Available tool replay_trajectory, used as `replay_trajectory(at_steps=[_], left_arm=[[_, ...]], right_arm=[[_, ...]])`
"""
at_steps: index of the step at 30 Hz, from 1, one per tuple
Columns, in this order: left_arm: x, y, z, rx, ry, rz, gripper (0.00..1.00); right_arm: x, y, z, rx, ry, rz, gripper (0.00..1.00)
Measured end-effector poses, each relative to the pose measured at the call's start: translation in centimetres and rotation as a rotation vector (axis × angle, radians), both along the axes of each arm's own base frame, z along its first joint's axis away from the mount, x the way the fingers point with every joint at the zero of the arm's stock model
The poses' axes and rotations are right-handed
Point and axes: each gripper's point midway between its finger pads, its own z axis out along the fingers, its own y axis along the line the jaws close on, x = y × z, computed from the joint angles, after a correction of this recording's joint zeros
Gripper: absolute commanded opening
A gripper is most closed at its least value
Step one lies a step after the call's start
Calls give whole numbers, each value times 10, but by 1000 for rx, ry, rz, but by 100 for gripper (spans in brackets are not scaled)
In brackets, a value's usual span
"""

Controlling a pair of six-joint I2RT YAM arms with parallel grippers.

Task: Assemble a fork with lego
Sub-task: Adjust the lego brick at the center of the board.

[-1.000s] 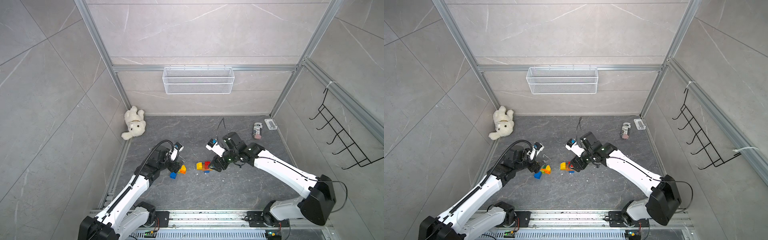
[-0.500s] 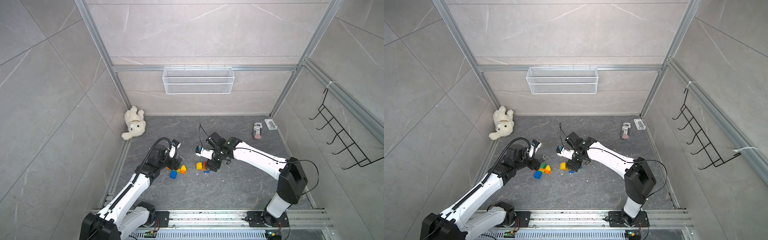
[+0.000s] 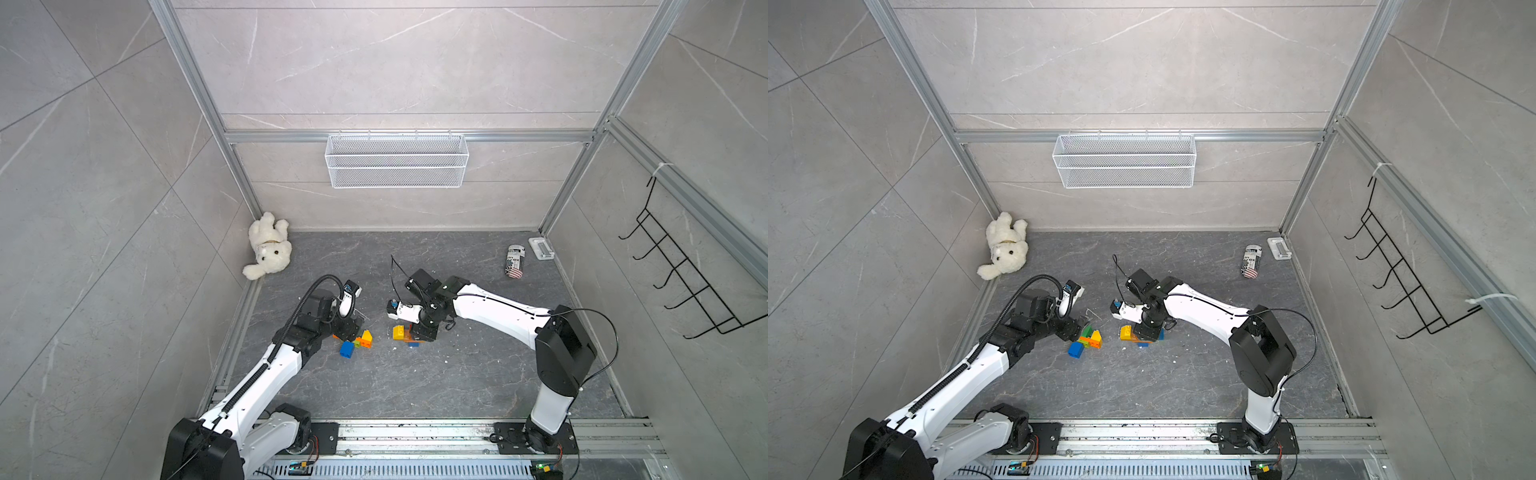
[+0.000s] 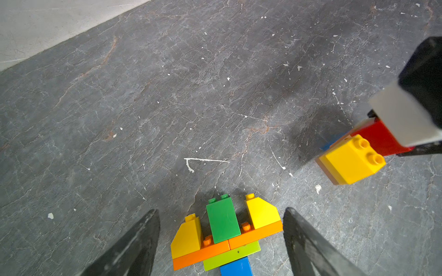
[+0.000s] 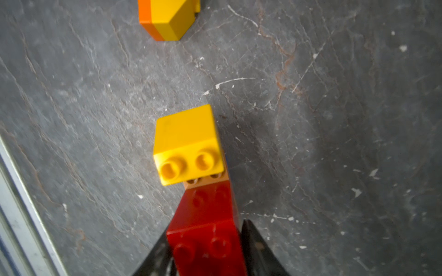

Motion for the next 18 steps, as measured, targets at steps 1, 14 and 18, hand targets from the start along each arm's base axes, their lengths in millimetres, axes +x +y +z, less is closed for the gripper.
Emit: replay_trajectory(at_steps=[1, 14, 18], left_arm=[[0, 0, 0, 0, 0, 0, 83], [-3, 3, -4, 9, 21, 9, 83], [-2, 5, -4, 10, 23, 17, 83]], right_arm=[[1, 1, 1, 3, 0, -2, 32], [-5, 5, 4, 107, 216, -59, 30], [-9, 7, -1, 147, 353, -84, 29]])
